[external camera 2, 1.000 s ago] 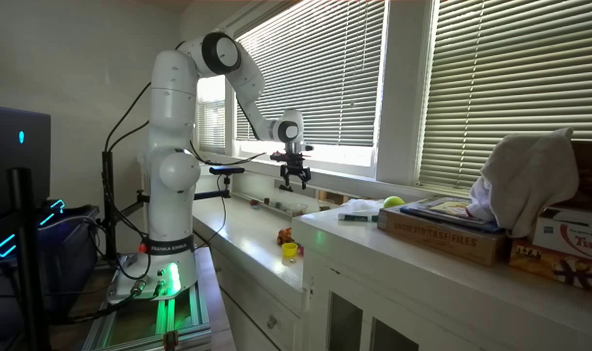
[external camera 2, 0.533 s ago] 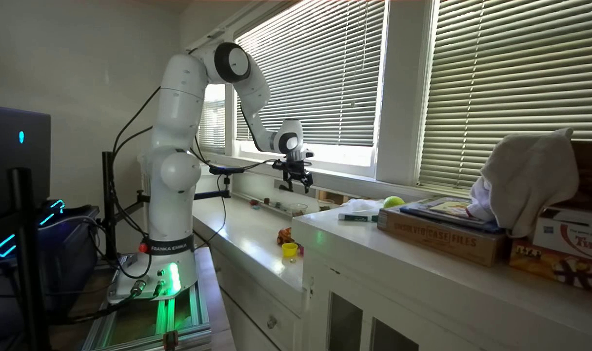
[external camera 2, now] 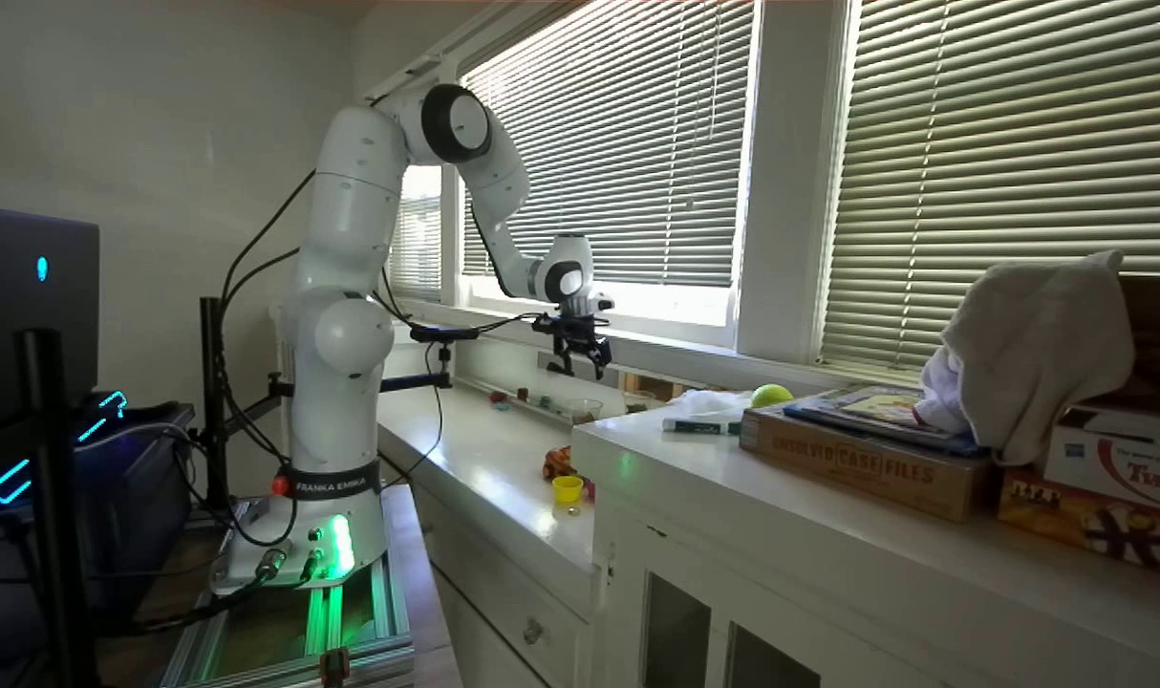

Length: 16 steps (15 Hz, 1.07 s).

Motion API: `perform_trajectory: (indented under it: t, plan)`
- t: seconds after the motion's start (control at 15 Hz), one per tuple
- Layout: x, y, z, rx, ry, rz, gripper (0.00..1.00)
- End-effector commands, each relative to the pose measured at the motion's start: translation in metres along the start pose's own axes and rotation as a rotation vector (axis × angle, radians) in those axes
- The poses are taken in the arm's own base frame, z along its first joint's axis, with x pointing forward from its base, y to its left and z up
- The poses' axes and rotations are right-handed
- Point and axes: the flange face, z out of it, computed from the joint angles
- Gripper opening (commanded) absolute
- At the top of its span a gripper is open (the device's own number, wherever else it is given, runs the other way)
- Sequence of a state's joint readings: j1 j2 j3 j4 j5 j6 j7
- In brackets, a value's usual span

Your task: Remove the yellow object from the bowl

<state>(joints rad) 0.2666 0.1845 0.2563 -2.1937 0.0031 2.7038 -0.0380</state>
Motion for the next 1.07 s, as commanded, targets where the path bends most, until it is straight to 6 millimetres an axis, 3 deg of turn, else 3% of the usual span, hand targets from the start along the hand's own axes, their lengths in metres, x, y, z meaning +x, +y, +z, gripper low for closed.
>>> perform_trajectory:
  t: [0.0,0.33,0.4,0.6,0.93,1.0]
  plan:
    - [0.006,-0.010,0.005,0.042,-0.008,0.011,1.00]
    - [0.006,-0.011,0.019,0.054,-0.023,0.037,1.00]
    - [0.005,-0.009,0.023,0.058,-0.029,0.042,0.91]
    - [0.005,-0.004,0.032,0.056,-0.036,0.057,0.91]
    - [0.008,0.003,0.046,0.059,-0.039,0.071,0.81]
    - [0.009,0.003,0.048,0.061,-0.034,0.071,0.76]
